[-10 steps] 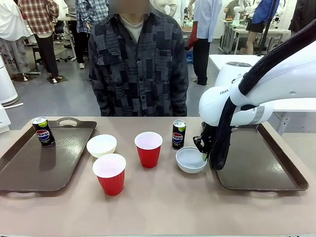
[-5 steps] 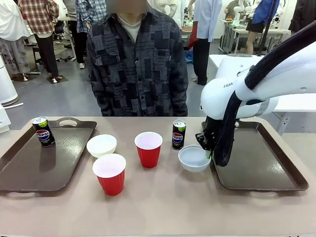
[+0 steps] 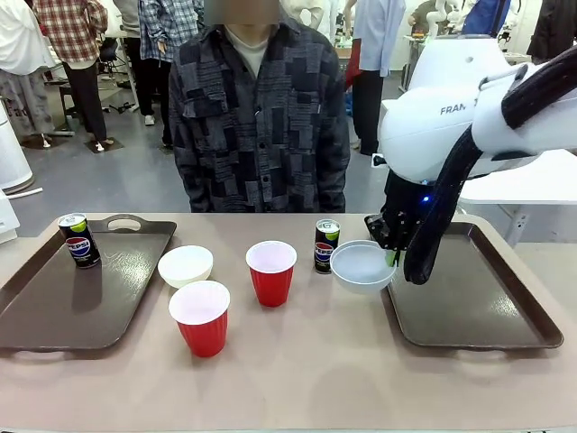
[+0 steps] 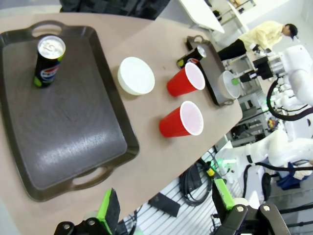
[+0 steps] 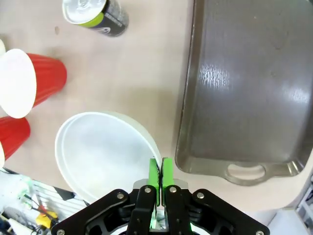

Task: Prepare tableware on both trays.
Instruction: Pick up a Picnic Bowl from the table and place it on a Handle tray.

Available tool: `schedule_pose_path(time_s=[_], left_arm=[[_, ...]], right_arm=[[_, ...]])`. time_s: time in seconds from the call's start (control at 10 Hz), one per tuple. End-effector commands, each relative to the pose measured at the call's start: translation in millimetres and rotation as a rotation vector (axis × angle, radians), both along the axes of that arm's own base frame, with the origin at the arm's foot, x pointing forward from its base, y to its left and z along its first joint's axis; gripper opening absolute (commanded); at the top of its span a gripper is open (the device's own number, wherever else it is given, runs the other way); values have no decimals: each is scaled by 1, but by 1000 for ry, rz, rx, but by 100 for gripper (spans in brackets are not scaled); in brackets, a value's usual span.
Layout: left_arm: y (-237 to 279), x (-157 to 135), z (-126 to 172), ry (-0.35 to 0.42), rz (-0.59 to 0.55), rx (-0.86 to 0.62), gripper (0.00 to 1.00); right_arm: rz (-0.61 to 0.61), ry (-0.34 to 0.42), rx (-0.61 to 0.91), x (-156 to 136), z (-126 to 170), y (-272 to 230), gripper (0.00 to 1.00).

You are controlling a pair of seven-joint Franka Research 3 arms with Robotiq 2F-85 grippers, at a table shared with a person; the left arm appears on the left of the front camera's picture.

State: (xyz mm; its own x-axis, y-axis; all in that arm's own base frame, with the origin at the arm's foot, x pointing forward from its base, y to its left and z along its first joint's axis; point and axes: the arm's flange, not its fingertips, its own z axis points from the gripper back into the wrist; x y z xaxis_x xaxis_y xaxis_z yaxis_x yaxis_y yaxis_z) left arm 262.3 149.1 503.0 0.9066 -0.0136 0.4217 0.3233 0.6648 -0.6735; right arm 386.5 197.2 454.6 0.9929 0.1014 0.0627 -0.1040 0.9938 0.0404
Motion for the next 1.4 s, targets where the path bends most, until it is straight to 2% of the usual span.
schedule_pose_path(time_s=[0.0,0.3,0.8,1.0,1.3], left_arm=[[1,0,1,-22,-11,-15,100],[1,0,1,-22,-11,-15,100],[1,0,1,-22,-11,-15,100],[1,0,1,-22,-11,-15,100],[1,0,1,-22,-11,-15,100]], right_arm=[[-17,14,-40,4,1,-1,0],[-25,63,-56,20,1,-62,0],[-100,60,-32,30,-2,-178,0],[-128,55,-7,36,-5,-200,0],[-148,56,6,43,-11,-207,0]])
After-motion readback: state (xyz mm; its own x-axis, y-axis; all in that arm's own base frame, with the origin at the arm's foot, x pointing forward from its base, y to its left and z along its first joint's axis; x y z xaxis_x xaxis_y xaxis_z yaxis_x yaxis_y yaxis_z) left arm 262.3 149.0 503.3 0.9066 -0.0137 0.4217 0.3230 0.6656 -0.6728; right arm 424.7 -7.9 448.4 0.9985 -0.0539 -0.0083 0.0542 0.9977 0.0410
